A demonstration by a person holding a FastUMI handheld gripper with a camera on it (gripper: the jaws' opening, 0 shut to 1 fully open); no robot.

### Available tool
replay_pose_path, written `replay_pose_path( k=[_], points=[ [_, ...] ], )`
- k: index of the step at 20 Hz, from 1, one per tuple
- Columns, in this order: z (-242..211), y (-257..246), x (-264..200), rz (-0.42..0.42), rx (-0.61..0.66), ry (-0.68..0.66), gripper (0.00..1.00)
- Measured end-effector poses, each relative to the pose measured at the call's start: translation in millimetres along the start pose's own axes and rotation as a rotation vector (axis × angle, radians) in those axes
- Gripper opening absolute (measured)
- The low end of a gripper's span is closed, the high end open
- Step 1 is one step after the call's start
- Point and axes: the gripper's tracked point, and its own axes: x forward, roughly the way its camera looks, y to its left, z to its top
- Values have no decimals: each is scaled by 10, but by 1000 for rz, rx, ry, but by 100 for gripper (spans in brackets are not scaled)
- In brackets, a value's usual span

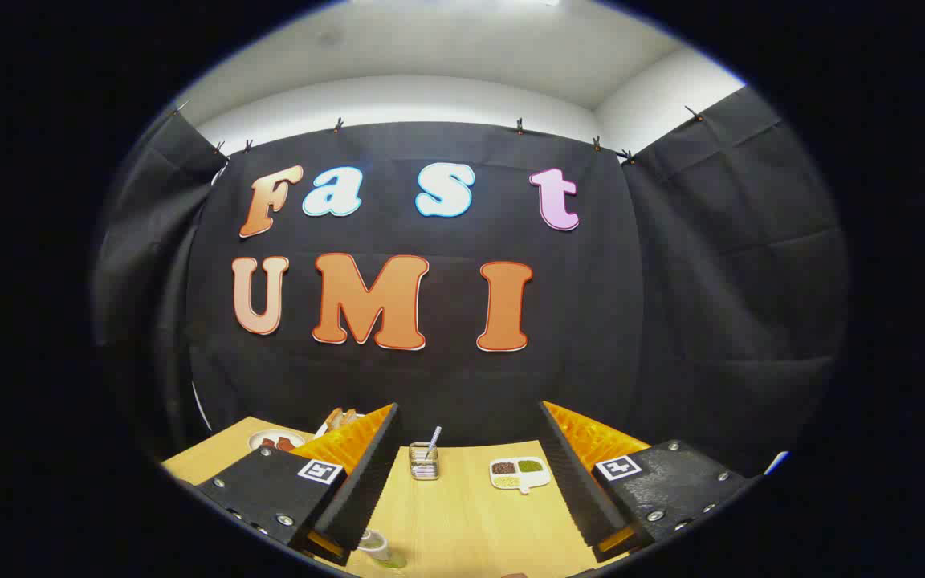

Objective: Take the bottle from table, then pour the juice into the cup, finally place the bottle on the coaster

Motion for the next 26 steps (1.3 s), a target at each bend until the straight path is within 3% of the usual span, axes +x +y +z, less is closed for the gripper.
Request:
replay_pose_path(
  k=[6,16,26],
  points=[
    [109,-15,7,-18,2,-47,99],
    [-54,253,63,34,13,-6,99],
    [-679,757,56,137,8,113,99]
  ],
)
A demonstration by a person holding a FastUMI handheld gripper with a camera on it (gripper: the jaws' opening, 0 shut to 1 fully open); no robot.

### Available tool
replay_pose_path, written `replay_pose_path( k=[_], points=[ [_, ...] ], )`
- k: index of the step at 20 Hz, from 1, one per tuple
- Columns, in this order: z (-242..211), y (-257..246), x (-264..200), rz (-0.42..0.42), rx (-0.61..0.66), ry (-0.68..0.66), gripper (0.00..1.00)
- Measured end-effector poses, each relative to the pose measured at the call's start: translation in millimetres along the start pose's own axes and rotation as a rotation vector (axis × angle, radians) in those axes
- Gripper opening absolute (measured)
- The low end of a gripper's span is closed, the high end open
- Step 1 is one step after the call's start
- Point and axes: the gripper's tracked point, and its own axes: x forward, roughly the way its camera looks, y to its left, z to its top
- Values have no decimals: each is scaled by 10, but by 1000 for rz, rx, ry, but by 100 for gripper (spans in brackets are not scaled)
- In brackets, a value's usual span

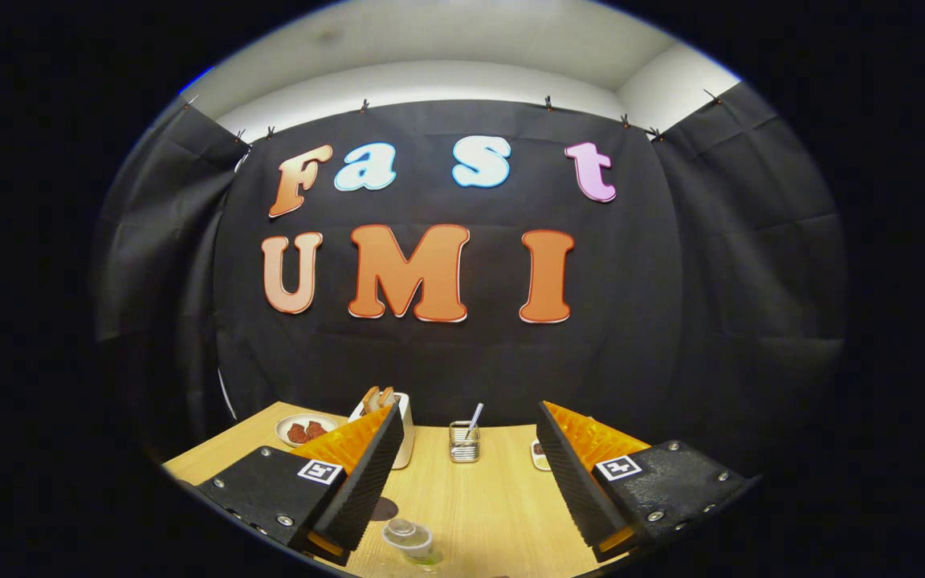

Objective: Take the bottle from table, then pour the juice into the cup, finally place the bottle on the coaster

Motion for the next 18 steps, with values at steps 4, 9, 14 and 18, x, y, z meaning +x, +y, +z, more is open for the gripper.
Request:
replay_pose_path(
  k=[4,9,14,18],
  points=[
    [-511,237,42,47,-6,102,99],
    [-1072,460,24,92,-23,200,99],
    [-1615,565,-5,116,-31,301,99],
    [-1996,545,-1,98,-45,367,99]
  ],
)
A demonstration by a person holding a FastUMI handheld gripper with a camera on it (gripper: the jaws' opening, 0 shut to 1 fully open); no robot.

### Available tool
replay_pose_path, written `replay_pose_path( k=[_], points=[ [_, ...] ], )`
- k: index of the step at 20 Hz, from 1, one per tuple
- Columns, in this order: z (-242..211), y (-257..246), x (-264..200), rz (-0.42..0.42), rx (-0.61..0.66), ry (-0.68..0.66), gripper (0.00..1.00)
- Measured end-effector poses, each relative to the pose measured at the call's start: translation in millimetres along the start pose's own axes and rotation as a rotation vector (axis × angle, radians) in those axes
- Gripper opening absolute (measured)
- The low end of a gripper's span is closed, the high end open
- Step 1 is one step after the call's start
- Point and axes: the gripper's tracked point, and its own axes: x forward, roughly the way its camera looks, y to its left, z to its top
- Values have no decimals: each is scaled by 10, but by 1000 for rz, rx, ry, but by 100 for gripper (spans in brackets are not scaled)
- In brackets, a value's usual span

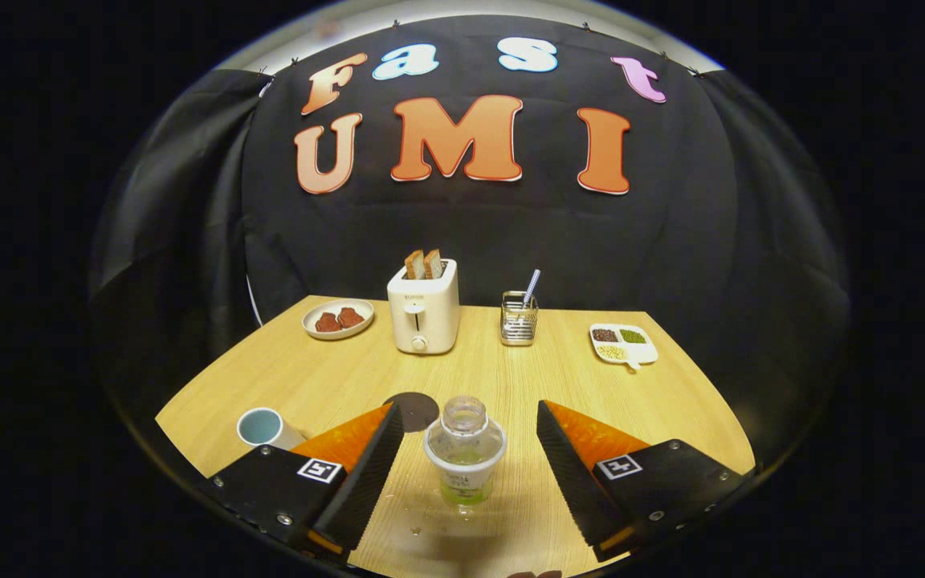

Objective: Take the bottle from table, then pour the juice into the cup, finally place the bottle on the coaster

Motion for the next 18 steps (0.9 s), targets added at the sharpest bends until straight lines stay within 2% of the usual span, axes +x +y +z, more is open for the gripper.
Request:
replay_pose_path(
  k=[6,12,14,17,18],
  points=[
    [-598,-11,274,-17,19,146,99],
    [-794,47,382,-11,56,213,99],
    [-806,75,445,-11,61,226,96],
    [-790,93,502,-14,56,237,65],
    [-803,117,457,-10,49,246,64]
  ],
)
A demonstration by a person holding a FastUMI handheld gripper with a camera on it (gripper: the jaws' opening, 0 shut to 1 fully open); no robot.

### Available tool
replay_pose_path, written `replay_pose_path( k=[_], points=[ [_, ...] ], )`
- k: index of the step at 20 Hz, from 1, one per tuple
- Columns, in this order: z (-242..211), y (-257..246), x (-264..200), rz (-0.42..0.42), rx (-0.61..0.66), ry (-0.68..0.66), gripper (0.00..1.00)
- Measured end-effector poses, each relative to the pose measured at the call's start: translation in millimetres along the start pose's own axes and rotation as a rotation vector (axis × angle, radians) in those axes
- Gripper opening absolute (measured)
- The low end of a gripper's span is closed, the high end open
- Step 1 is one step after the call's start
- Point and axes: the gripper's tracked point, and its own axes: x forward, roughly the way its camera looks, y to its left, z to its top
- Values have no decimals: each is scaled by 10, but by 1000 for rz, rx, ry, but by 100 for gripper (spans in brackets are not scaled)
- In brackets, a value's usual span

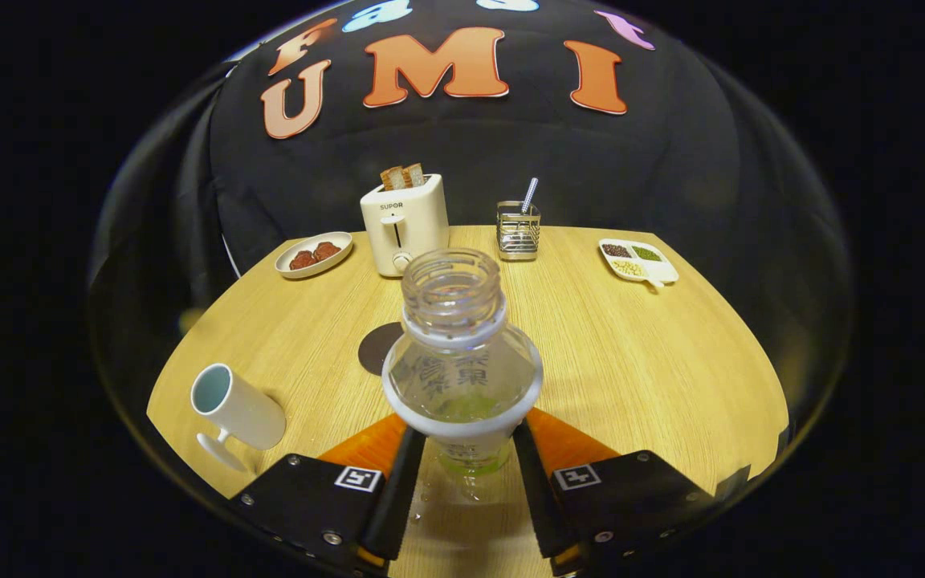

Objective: Take the bottle from table, then pour the juice into the cup, finally place the bottle on the coaster

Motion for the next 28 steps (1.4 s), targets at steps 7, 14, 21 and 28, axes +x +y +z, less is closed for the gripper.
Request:
replay_pose_path(
  k=[7,14,21,28],
  points=[
    [230,194,-199,-5,-116,9,52],
    [580,562,-325,-59,-353,-30,53],
    [794,880,-211,-179,-734,-124,53],
    [905,1037,-71,-273,-1035,-185,52]
  ],
)
